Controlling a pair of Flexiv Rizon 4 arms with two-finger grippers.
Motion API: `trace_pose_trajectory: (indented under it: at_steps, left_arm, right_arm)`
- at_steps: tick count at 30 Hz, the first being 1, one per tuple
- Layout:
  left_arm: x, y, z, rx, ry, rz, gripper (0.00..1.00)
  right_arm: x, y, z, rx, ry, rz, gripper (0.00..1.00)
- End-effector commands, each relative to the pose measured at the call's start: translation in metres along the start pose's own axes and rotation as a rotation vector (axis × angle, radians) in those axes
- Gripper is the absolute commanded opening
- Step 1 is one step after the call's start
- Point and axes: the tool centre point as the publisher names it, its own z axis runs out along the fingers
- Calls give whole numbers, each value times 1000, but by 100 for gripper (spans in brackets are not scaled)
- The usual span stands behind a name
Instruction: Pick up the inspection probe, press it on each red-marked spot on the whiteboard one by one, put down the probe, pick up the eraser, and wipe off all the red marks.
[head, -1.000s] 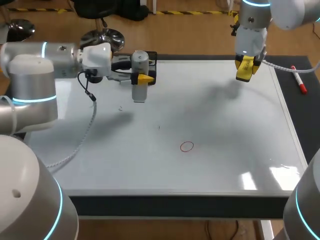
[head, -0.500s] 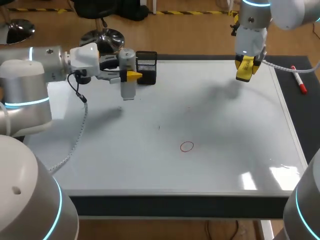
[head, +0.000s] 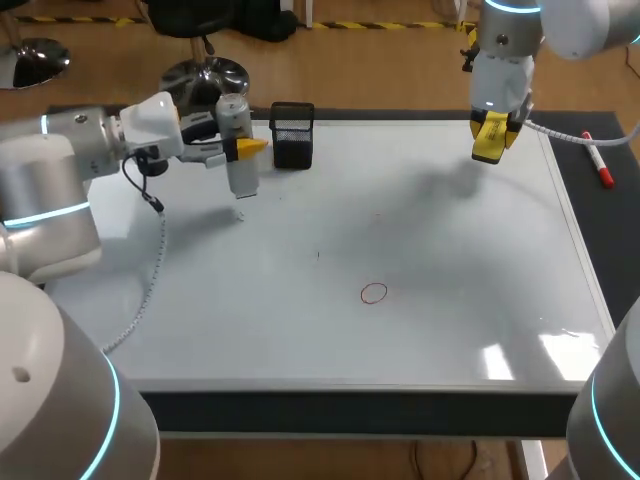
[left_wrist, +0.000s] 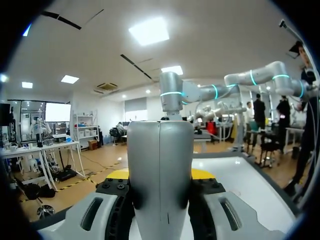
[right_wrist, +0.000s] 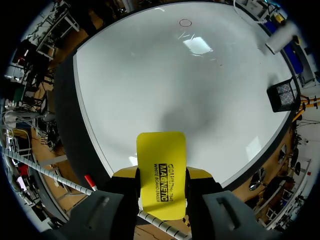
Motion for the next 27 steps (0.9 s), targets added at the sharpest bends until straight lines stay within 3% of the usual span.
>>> trace_pose_trajectory:
  at_steps: [1, 27]
  left_arm:
    - [4, -4, 2, -4, -5, 5, 0]
    - [4, -5, 3, -17, -4, 10, 0]
  right_arm:
    - [1, 0, -1, 1, 3, -2, 0]
    - [1, 0, -1, 1, 3, -2, 0]
